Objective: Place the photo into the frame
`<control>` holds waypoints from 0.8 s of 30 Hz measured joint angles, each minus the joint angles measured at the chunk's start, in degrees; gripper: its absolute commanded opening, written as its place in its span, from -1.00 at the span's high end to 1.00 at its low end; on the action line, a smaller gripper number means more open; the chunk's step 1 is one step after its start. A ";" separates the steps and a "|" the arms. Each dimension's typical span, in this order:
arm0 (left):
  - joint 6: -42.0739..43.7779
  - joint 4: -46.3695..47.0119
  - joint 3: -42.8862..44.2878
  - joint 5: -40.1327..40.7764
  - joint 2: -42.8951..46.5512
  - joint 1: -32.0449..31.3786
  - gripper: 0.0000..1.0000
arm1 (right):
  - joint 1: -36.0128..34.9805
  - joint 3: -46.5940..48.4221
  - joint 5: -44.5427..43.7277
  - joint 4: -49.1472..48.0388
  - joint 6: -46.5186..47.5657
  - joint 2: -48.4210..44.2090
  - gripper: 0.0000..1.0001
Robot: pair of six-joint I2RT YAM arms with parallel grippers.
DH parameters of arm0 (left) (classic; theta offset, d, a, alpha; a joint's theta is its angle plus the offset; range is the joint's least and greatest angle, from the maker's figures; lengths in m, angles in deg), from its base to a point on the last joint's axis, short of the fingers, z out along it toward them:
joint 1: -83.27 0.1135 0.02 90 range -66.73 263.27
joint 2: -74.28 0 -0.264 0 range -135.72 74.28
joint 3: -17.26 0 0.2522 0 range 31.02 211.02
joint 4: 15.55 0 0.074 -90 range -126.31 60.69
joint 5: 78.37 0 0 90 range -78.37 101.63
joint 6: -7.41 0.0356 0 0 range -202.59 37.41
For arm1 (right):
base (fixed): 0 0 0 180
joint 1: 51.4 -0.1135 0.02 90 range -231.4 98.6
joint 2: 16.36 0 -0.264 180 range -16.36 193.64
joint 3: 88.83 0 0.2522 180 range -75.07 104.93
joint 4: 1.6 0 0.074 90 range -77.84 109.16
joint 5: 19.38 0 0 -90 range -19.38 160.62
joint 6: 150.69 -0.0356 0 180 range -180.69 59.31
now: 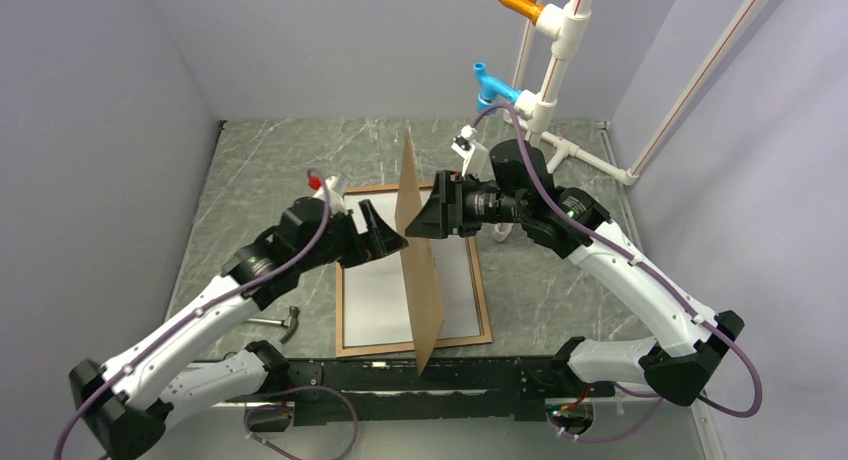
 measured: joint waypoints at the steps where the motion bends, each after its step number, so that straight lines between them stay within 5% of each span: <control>1: -0.22 0.28 0.00 -0.15 1.70 0.46 -0.89 | -0.46 -0.44 0.59 -0.74 -0.02 0.00 -0.39; 8: -1.64 3.50 0.09 -1.79 9.75 2.64 -0.97 | -2.91 -3.41 4.35 -5.84 -1.31 -0.11 -0.44; 17: -1.40 3.65 3.85 -5.86 5.70 4.37 -0.97 | -3.85 -7.10 12.96 -14.99 -4.24 -0.09 -0.57; 24: -0.22 -1.44 6.69 -5.92 5.42 4.81 -0.75 | -4.22 -7.32 13.42 -16.52 -3.87 -0.15 -0.60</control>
